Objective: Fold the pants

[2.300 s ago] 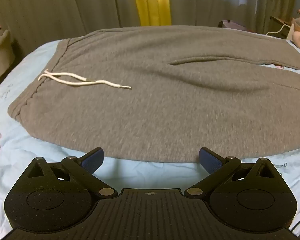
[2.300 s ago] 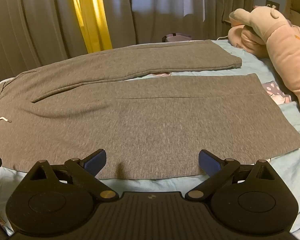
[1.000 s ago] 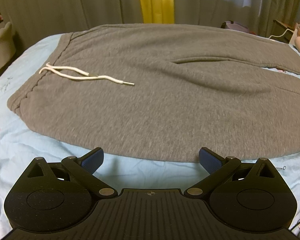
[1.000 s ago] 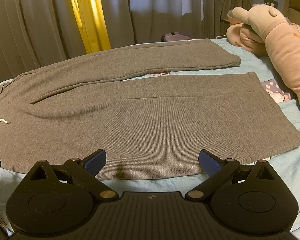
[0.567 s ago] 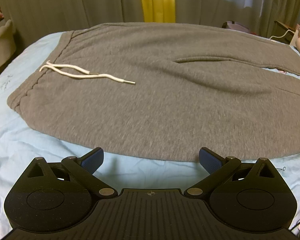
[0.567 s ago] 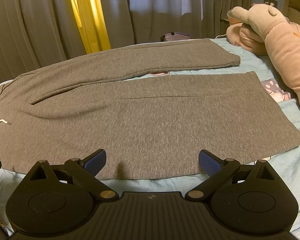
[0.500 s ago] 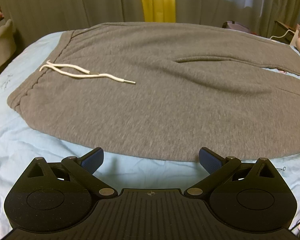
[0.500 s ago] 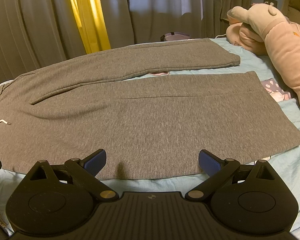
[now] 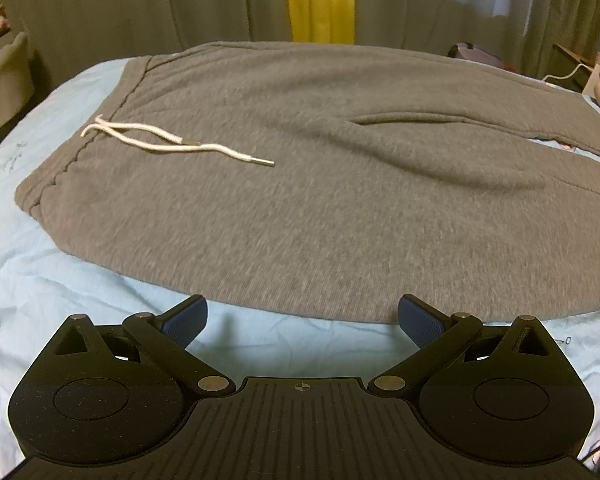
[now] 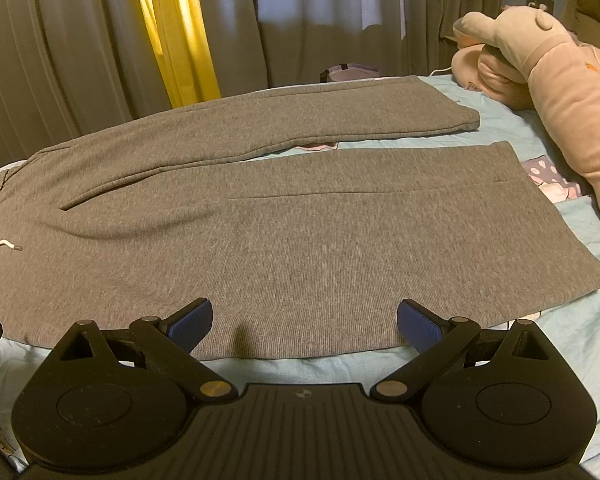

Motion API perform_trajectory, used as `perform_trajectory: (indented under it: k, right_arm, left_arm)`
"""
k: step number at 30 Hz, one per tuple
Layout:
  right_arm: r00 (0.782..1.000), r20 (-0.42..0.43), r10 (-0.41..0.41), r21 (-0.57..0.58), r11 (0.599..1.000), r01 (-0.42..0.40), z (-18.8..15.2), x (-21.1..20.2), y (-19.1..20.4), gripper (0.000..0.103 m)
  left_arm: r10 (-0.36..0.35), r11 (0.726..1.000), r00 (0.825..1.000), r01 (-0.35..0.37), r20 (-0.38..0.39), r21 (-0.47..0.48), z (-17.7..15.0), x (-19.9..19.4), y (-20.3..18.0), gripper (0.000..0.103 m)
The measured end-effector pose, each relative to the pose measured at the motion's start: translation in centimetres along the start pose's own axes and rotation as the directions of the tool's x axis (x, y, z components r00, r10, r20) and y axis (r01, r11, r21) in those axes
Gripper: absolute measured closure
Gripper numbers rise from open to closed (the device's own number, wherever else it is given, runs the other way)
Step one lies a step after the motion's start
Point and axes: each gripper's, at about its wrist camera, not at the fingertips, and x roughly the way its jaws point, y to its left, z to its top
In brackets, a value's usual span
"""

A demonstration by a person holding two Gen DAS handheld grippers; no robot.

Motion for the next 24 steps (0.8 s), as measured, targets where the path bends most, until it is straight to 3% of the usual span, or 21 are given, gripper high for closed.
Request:
perform_trajectory:
  k: [24]
  right_arm:
    - [1.000, -0.002, -0.004, -0.001, 1.000, 0.004, -0.13, 0.09, -0.06, 0.004]
  left_arm:
    - [-0.002, 1.000, 1.000, 0.002, -0.006, -0.019, 0.06, 0.11, 0.32, 0.000]
